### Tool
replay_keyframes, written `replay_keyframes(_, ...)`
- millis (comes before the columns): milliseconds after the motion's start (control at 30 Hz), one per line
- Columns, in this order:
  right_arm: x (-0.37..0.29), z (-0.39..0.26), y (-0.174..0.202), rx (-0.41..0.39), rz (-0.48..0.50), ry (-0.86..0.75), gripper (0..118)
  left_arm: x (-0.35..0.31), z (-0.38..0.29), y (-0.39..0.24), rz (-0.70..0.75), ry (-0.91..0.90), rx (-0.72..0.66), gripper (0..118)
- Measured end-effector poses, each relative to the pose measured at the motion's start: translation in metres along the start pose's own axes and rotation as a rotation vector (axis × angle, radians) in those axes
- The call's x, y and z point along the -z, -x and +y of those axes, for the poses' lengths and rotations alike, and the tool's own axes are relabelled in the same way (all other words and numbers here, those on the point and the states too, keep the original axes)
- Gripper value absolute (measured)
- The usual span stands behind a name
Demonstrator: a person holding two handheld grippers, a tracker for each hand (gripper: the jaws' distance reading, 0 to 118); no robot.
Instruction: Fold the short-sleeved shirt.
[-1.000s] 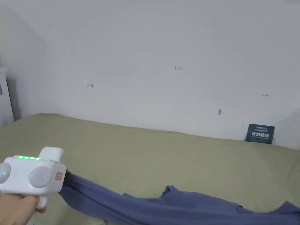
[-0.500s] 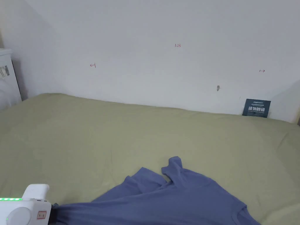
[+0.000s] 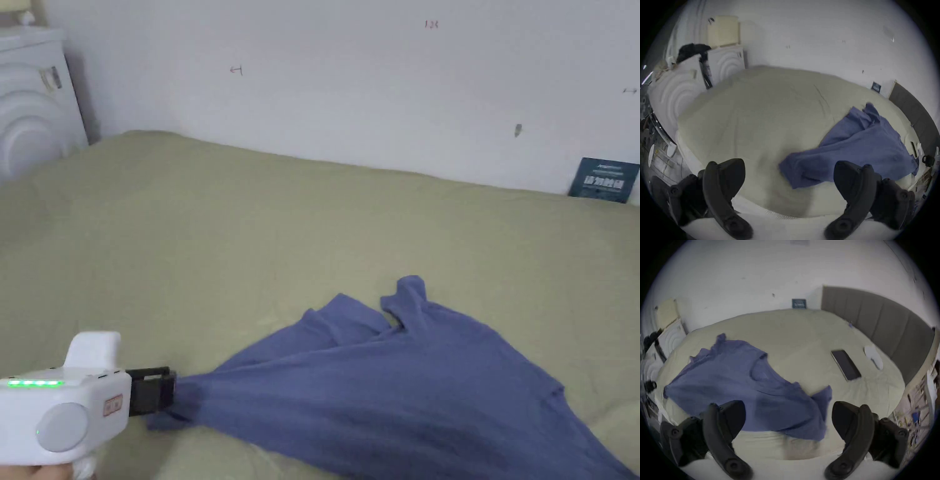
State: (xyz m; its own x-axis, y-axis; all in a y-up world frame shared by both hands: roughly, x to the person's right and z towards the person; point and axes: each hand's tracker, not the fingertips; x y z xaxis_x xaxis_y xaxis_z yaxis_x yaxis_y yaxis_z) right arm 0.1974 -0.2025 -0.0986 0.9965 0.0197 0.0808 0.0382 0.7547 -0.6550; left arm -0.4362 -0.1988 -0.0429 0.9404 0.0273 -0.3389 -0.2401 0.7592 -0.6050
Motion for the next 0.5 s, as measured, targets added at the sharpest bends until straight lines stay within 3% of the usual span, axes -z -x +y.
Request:
replay_keyframes(33,-0.01,0.001,0.012,-0.011,0.031,-0.037,97,-0.011,-0.001,0.005,-0.009,-0.003,0.007,111)
replay_keyframes(67,-0.021,0.0,0.024,-0.07,0.109,-0.06,72,-0.02,-0.002,0.005,-0.013,-0.012,0.013,100)
replay_keyframes(100,-0.033,-0.002,0.036,-0.076,0.124,-0.082,22,-0.031,-0.004,0.006,0.002,-0.052,0.026,58)
replay_keyframes(133,-0.041,-0.004,0.05,-0.082,0.119,-0.108,0,-0.037,-0.007,0.007,0.019,-0.061,0.052,2)
replay_keyframes(167,-0.049,-0.005,0.06,-0.063,0.118,-0.162,0,-0.035,-0.011,0.01,0.044,-0.069,0.043,0)
replay_keyframes(233,-0.063,-0.01,0.079,-0.061,0.215,-0.129,0,-0.041,-0.009,0.024,-0.012,-0.018,0.041,0)
replay_keyframes(467,-0.067,-0.027,0.127,-0.097,0.28,-0.119,0,0.005,-0.014,0.028,-0.082,0.076,0.006,0)
replay_keyframes(500,-0.066,-0.029,0.131,-0.094,0.291,-0.108,0,0.015,-0.01,0.028,-0.101,0.103,0.005,12)
